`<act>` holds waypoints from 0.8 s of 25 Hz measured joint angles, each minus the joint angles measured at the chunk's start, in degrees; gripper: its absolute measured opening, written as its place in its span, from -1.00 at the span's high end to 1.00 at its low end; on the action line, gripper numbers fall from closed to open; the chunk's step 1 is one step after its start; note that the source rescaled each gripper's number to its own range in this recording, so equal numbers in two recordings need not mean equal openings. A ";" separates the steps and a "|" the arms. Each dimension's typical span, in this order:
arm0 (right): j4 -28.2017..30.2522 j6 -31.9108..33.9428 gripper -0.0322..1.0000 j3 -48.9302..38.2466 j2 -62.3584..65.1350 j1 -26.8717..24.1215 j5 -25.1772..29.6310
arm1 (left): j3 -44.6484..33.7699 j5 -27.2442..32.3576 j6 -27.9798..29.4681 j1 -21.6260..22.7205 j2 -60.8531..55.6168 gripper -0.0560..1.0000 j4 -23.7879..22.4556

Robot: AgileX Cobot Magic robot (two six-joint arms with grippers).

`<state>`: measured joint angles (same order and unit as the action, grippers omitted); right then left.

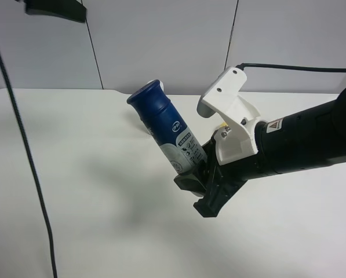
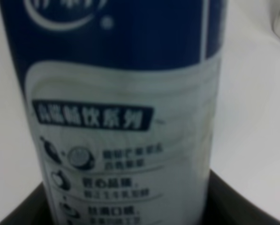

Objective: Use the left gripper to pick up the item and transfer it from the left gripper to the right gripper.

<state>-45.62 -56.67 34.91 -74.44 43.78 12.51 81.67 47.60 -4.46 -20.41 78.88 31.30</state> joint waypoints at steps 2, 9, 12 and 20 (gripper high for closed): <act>0.00 0.00 0.94 0.00 0.00 0.00 0.00 | 0.06 1.97 0.00 2.06 -3.48 -0.98 -2.87; 0.00 0.00 0.94 0.00 0.00 0.00 0.00 | 0.06 9.87 1.74 4.52 -14.73 -0.98 -16.79; 0.05 0.00 0.94 0.00 0.00 0.00 0.00 | -0.87 12.14 3.34 4.52 -19.68 -0.98 -23.37; 0.05 0.00 0.94 0.00 0.00 0.00 0.00 | -15.36 14.80 4.46 4.52 -36.43 -0.98 -31.30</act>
<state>-45.57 -56.67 34.91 -74.44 43.78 12.51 66.31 62.40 0.00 -15.89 42.45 0.00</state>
